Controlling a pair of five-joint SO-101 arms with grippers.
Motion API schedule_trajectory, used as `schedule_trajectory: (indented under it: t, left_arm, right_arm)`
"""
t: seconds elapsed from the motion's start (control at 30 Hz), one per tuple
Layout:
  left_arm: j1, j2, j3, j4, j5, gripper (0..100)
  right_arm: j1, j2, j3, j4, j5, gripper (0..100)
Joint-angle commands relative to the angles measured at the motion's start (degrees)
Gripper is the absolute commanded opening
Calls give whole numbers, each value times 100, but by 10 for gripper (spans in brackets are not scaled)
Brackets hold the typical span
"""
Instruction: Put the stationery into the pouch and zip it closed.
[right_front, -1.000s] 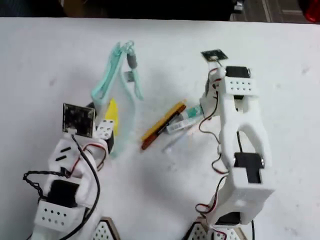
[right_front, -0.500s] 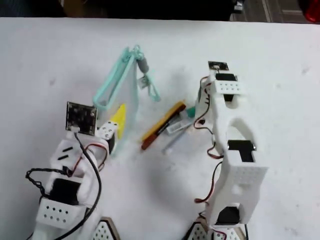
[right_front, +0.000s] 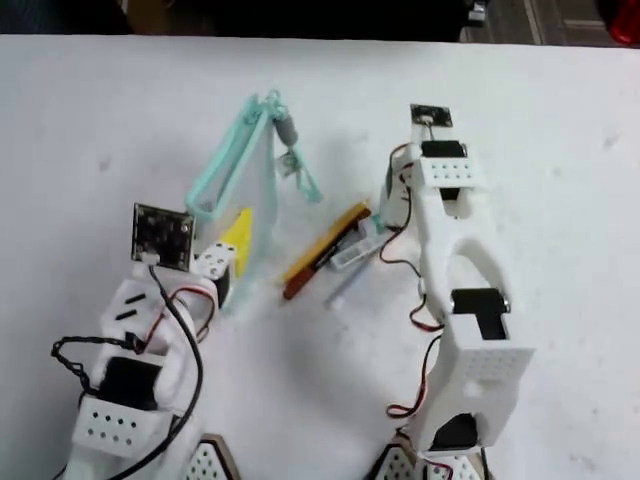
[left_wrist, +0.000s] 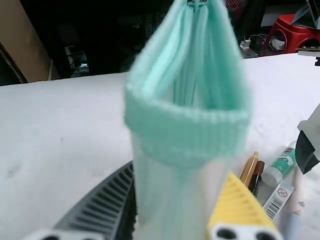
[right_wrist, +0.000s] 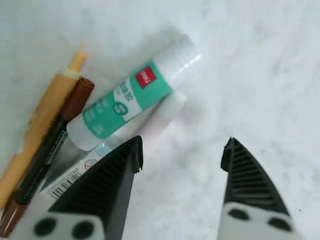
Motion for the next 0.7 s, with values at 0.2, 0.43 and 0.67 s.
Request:
schedule_trajectory:
  t: [0.2,0.43,0.67]
  left_arm:
    - [-57,-136,-26,-132,44,194]
    - [-57,-136,-18,-132,44,196]
    - [-57,-136,-18,-132,44,196]
  right_arm:
    - [-4,708,-246,-163,-62,177]
    - [-145,1068,-571,-66,264,12]
    - [-101,567,-905,444,299,15]
